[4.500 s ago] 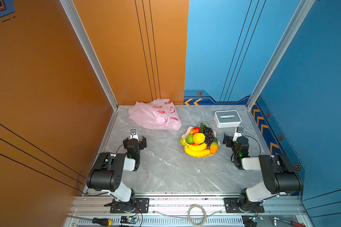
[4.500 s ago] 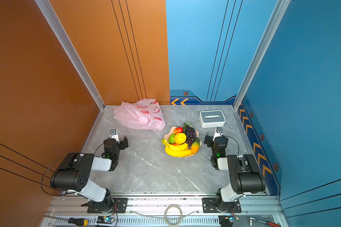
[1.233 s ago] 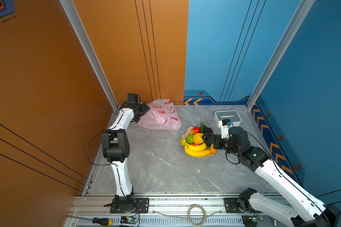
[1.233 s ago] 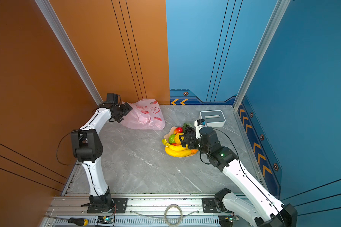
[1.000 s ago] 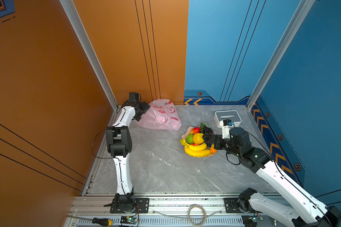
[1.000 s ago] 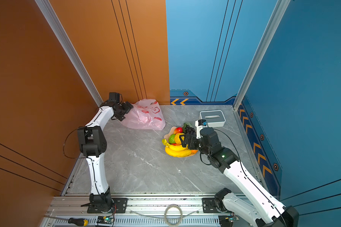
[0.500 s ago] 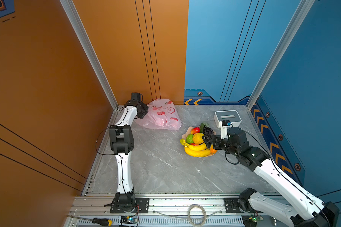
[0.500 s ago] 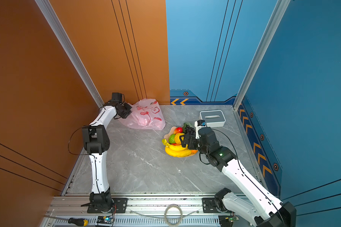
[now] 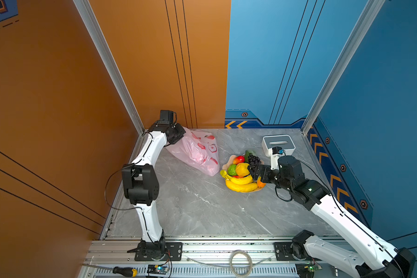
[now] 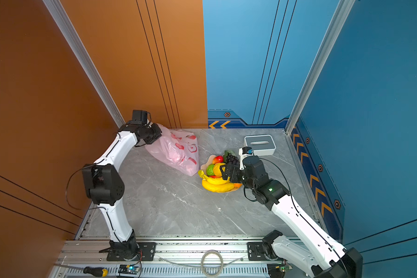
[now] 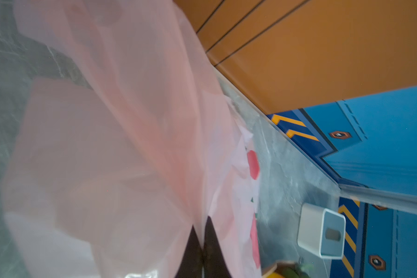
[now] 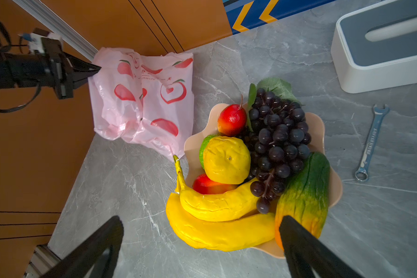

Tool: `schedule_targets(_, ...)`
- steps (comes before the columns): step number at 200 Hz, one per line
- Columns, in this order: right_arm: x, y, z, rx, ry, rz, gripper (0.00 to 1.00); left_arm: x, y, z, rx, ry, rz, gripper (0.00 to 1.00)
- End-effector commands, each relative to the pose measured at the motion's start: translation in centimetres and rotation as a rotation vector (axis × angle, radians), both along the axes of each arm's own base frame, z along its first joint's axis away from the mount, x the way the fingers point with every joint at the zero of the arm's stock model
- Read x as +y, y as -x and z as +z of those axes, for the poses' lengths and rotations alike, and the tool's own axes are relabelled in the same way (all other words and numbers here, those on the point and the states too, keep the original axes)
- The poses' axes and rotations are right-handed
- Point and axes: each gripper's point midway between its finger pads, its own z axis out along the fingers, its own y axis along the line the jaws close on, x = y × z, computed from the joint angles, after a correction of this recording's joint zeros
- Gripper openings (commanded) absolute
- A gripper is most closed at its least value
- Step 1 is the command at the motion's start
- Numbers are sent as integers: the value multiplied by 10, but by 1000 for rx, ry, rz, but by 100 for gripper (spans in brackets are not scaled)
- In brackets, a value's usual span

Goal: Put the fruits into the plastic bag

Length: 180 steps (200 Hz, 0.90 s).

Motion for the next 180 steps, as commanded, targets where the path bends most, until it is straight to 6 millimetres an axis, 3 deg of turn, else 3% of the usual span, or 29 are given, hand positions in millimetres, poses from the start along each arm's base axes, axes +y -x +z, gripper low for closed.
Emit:
schedule_targets(1,10,-1,18,-15,-53,25,100,-17,37,16,-32,-95,-83,0)
schedule_targets(66,42,1,36,-5,-28,143,100,-60,131,41,-119,-168,-250,0)
schedule_targets(105,62,-6,45,30,-88,184,100,-91,171,44,-166,-144,-497,0)
schedule_targets(153,101,-43,61,111,-271,221,100,-113,206,58,-238,-74,-708,0)
schedule_targets(180,105,-78,72,119,-340,207,100,-119,223,66,-278,-61,-798,0)
